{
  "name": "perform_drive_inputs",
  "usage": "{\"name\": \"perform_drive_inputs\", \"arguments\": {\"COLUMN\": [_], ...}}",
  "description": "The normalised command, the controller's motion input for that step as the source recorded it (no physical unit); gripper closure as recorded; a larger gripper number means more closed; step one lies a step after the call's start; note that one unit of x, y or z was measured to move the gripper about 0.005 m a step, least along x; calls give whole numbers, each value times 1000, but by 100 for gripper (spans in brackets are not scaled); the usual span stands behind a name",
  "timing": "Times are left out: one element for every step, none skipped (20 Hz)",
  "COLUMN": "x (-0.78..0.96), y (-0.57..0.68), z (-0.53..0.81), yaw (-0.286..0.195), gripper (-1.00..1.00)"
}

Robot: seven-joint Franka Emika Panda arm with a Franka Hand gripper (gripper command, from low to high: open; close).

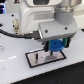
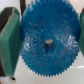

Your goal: Insert the blue gear onto the right peg, followed by the red gear

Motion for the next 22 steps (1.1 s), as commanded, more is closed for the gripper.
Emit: {"name": "perform_drive_inputs", "arguments": {"x": [135,148,101,95,94,66,74,114,0,71,117,137,80,34,112,272,256,247,309,345,356,340], "y": [-250,-254,-189,-78,-38,-90,-123,-168,0,-134,-231,-309,-354,-294,-154,-245,-191,-182,-197,-197,-159,-52], "z": [-208,-88,56,152,302,327,425,469,17,269,380,431,351,183,92,-30,-21,-45,-72,-93,-93,-73], "yaw": [0,0,0,0,0,0,0,0,0,0,0,0,0,0,0,0,0,0,0,0,0,0], "gripper": [100,100,100,100,100,100,100,100,100,100,100,100,100,100,100,100,100,100,100,100,100,100]}}
